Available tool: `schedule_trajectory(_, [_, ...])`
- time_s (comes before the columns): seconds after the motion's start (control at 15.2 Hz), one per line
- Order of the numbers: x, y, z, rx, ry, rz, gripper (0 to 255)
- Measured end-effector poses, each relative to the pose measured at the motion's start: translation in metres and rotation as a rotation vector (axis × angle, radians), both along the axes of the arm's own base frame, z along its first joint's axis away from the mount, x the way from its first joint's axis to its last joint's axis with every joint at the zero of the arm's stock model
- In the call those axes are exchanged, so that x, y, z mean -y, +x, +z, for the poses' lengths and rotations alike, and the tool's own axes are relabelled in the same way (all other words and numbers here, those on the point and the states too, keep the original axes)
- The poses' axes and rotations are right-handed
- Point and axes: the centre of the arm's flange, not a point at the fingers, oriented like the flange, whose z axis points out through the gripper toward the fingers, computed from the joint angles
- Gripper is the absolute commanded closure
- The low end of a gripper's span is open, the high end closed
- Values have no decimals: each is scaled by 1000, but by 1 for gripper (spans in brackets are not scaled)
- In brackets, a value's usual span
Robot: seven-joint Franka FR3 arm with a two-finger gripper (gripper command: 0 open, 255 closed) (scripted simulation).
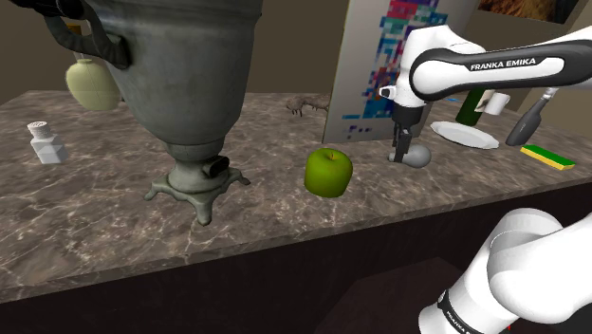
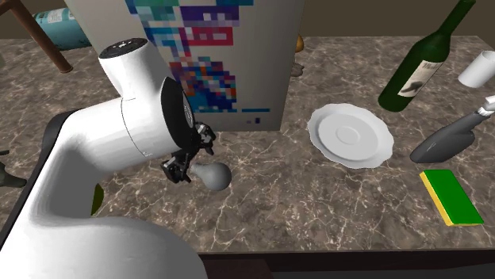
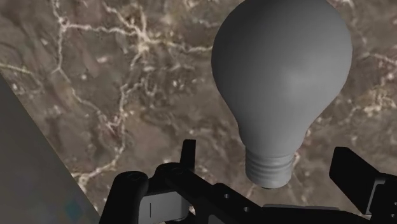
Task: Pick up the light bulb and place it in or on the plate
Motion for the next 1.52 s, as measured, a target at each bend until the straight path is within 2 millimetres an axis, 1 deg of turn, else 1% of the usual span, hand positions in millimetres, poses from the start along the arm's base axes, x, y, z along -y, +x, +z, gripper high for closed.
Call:
schedule_trajectory(0.33, [0, 0, -1, 0, 0, 0, 0])
schedule_trajectory(0.4, [0, 0, -1, 0, 0, 0, 255])
schedule_trajectory(1.06, [0, 0, -1, 1, 0, 0, 255])
schedule_trajectory(1.32, [0, 0, 14, 0, 0, 0, 255])
schedule_trajectory(1.52, [0, -1, 30, 0, 0, 0, 255])
